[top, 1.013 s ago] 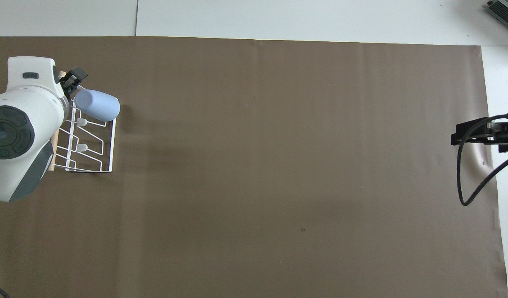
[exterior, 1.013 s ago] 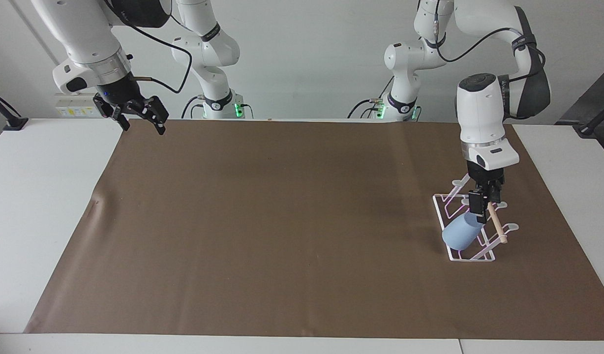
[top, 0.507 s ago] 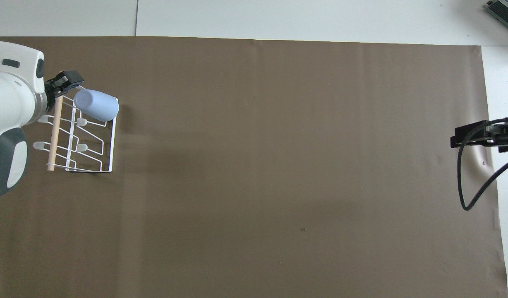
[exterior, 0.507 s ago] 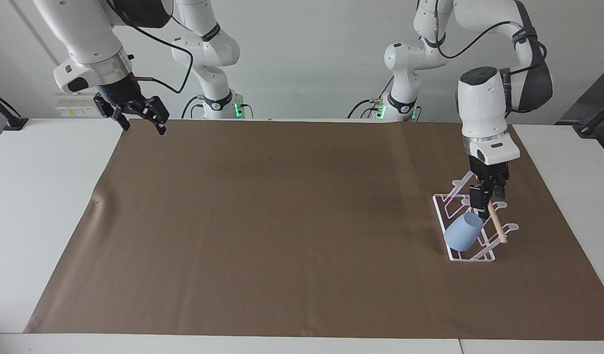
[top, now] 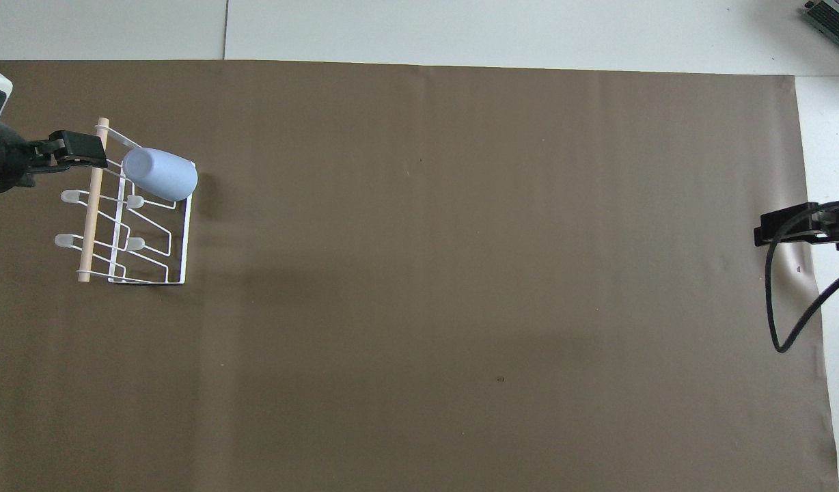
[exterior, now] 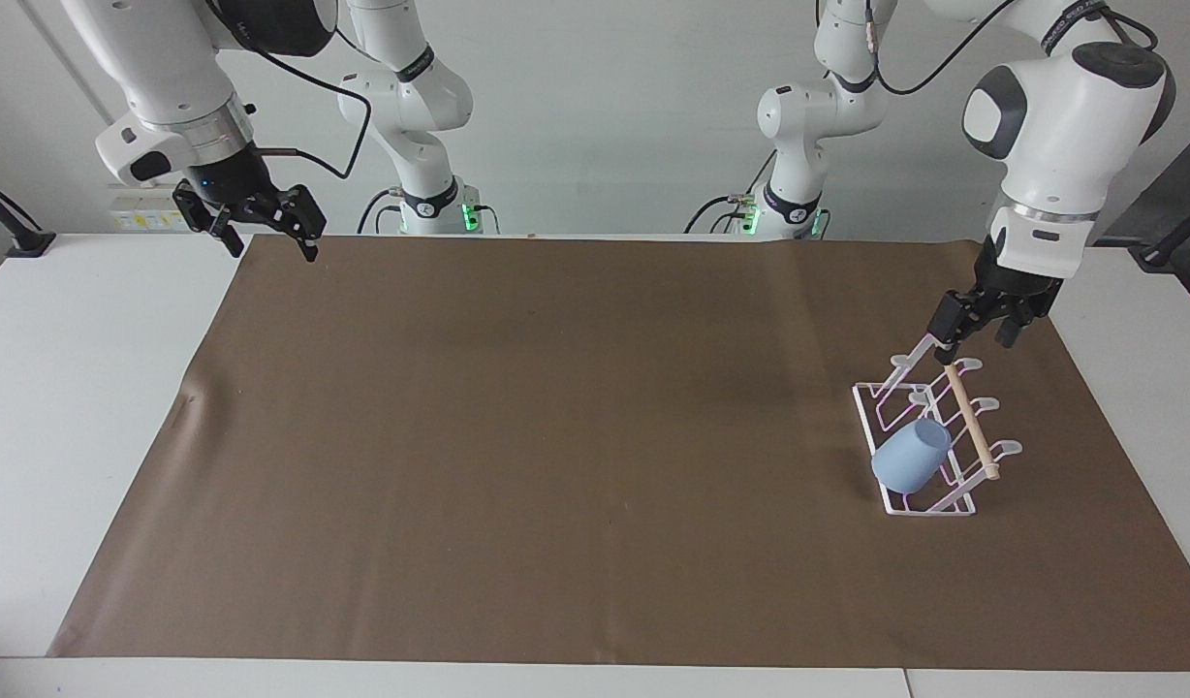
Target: Hang cup on cup holder
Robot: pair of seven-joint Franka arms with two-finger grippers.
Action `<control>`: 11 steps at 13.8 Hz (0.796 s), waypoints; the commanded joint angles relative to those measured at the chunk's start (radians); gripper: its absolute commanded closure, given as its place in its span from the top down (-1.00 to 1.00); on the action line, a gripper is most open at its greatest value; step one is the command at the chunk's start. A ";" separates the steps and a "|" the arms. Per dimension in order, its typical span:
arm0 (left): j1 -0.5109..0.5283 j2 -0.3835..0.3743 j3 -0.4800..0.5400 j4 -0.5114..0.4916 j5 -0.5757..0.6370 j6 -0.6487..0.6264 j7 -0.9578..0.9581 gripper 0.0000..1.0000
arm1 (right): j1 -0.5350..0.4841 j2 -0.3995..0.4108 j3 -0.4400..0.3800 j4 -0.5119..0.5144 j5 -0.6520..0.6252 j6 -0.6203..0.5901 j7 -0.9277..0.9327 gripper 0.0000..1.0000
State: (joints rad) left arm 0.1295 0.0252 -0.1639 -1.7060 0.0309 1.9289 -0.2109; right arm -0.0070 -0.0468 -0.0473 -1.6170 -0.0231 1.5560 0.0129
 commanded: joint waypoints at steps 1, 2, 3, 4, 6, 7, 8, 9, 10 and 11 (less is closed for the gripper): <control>0.032 0.039 -0.008 0.098 -0.026 -0.125 0.122 1.00 | -0.001 -0.008 0.006 0.003 -0.006 -0.013 0.016 1.00; 0.033 0.036 -0.006 0.101 -0.026 -0.154 0.154 1.00 | -0.001 -0.007 0.006 0.005 0.003 -0.014 0.027 1.00; 0.033 0.030 -0.005 0.102 -0.028 -0.189 0.178 1.00 | -0.001 -0.007 0.006 0.006 0.029 -0.025 0.033 1.00; 0.033 0.025 -0.003 0.102 -0.026 -0.226 0.200 1.00 | -0.005 -0.007 0.004 0.008 0.041 -0.031 0.036 1.00; 0.035 -0.008 0.003 0.100 -0.026 -0.301 0.240 1.00 | -0.010 -0.007 0.004 0.006 0.034 -0.031 0.035 1.00; 0.033 -0.016 0.003 0.100 -0.026 -0.327 0.245 1.00 | -0.001 -0.008 0.004 0.006 0.019 -0.025 0.030 1.00; 0.033 -0.019 0.006 0.100 -0.026 -0.341 0.255 1.00 | 0.002 -0.010 0.009 0.002 0.008 -0.021 0.033 1.00; 0.023 -0.024 0.017 0.101 -0.022 -0.359 0.272 1.00 | 0.002 -0.010 0.010 0.000 0.008 -0.019 0.035 1.00; 0.015 -0.027 0.047 0.109 -0.025 -0.379 0.287 1.00 | 0.002 -0.010 0.010 0.000 0.006 -0.019 0.035 1.00; 0.016 -0.025 0.052 0.121 -0.026 -0.393 0.289 1.00 | 0.002 -0.010 0.010 0.000 0.006 -0.019 0.035 1.00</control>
State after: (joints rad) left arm 0.1522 0.0054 -0.1433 -1.6105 0.0204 1.5838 0.0435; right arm -0.0050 -0.0468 -0.0413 -1.6157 -0.0079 1.5468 0.0333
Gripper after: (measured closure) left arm 0.000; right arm 0.000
